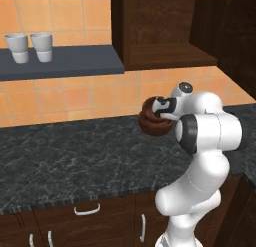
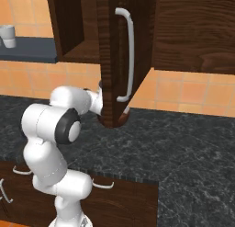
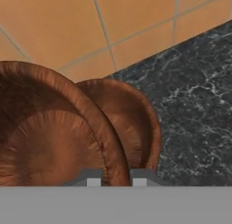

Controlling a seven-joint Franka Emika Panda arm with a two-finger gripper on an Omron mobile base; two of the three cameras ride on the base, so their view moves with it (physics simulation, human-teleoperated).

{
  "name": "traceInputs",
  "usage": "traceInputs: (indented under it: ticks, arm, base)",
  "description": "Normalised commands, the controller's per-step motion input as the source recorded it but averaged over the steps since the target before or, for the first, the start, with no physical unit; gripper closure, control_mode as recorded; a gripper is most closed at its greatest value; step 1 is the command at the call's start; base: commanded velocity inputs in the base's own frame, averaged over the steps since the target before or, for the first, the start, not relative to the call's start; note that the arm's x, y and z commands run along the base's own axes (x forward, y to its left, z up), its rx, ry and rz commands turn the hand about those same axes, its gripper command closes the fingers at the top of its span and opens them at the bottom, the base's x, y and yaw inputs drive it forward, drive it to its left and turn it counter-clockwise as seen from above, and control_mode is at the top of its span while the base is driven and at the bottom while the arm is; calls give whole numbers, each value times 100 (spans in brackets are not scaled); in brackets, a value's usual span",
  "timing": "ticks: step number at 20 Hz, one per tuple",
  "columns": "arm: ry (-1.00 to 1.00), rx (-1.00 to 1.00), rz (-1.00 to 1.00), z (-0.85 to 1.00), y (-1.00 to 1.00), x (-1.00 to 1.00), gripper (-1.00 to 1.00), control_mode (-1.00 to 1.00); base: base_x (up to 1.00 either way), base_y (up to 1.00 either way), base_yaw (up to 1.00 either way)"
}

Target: Pick up the bowls on the counter and stack them on top of one another in the open cabinet. Place the smaller bowl on top of the larger bowl.

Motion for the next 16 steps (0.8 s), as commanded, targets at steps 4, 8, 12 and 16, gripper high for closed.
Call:
traceInputs:
  ticks: [4, 8, 12, 16]
  arm:
    - [0, -2, 0, -41, -9, 46, -100, -100]
    - [0, 0, 0, -4, -6, 23, -100, -100]
    - [1, 7, 0, 55, -13, -6, -100, -100]
    - [42, 0, 0, -7, -23, -14, -100, -100]
  base:
    - [0, 0, 0]
    - [0, 0, 0]
    - [0, 0, 0]
    - [0, 0, 0]
